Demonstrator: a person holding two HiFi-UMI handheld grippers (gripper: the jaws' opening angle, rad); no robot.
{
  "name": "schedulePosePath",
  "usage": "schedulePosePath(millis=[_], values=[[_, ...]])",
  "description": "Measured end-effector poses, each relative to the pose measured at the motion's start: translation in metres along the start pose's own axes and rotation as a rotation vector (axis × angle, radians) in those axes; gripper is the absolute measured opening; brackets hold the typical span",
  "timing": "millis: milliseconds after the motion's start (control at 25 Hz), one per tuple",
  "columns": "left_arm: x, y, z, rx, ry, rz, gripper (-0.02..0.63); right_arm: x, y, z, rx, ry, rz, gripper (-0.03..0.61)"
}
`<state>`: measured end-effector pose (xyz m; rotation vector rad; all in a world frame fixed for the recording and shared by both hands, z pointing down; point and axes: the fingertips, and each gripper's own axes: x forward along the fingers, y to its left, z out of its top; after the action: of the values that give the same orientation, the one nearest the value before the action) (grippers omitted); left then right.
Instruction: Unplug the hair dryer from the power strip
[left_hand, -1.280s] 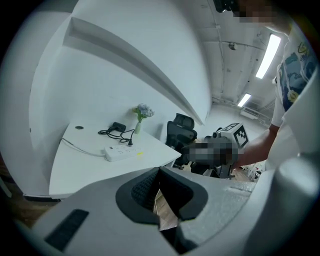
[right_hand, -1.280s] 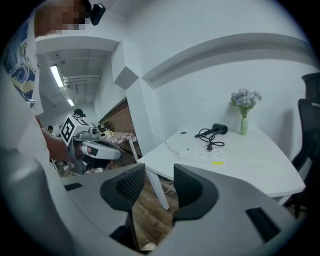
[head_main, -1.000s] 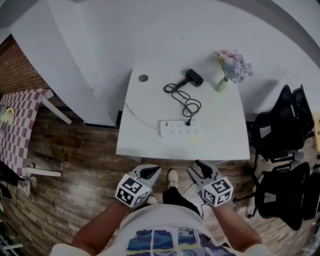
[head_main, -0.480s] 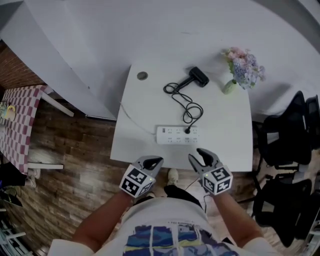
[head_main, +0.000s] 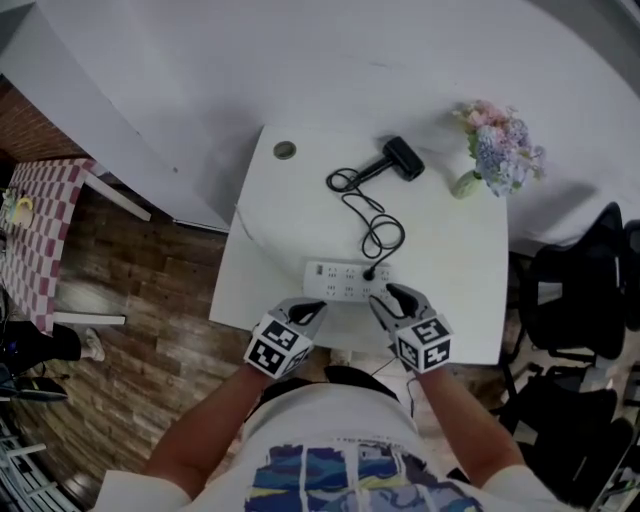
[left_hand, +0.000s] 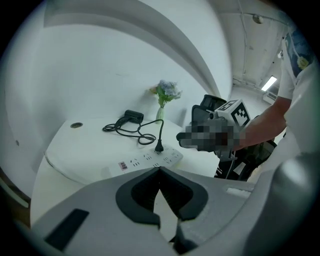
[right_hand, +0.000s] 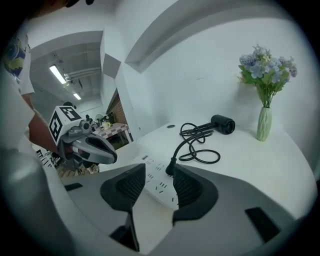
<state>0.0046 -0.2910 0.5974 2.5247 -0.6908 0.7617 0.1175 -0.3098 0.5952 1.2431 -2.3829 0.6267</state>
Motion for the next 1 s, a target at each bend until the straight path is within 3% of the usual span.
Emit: schedulePosePath(millis=[400, 1000], values=[[0.043, 0.021, -0.003, -0.003, 0.058, 0.046, 0.002, 0.036, -0.025, 0.004, -0.014, 0.040, 0.062, 0.158], [0.069, 0.024, -0.009, 0.006, 0.129, 0.036, 0.002, 0.064, -0.029, 0.000, -0.007, 0.074, 0.111, 0.119]])
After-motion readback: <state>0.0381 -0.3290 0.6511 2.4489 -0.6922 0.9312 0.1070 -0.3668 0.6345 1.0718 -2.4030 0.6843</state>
